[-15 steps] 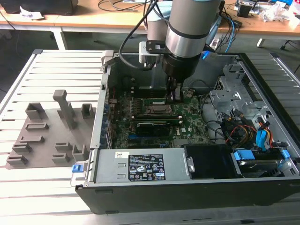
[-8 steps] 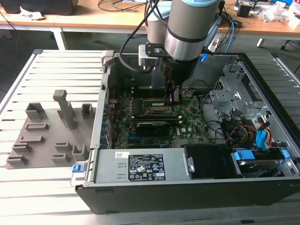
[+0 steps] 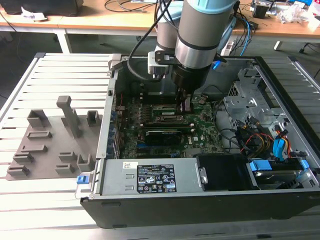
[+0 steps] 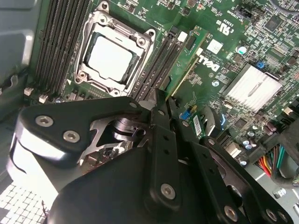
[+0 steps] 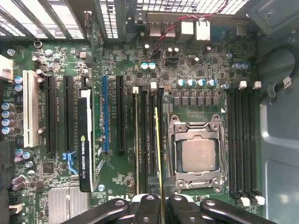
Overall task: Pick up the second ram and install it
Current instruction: 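Insert the second ram into the second slot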
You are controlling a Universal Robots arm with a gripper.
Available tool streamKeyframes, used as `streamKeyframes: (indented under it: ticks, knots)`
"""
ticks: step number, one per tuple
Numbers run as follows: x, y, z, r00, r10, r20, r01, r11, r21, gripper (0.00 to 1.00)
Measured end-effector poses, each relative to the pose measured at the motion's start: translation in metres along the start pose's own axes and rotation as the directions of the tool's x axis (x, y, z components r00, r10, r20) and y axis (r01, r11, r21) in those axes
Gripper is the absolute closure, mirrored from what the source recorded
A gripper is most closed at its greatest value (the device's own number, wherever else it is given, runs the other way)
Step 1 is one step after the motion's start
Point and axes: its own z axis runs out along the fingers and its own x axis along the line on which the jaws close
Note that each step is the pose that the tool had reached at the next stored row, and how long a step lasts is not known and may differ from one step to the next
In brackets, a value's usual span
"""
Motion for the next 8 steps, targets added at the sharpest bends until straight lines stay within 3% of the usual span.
streamKeyframes:
  ticks: [1,6,8]
  knots:
    - [-0.0003,0.0015,0.0067,0.9999,0.016,0.0,-0.016,0.9999,0.0017,0.86]
    - [0.0016,0.012,0.0213,0.9992,0.041,-0.0015,-0.041,0.9992,0.0045,0.86]
    - [0.002,0.0137,0.0269,0.9991,0.041,-0.0103,-0.041,0.9992,0.0052,0.86]
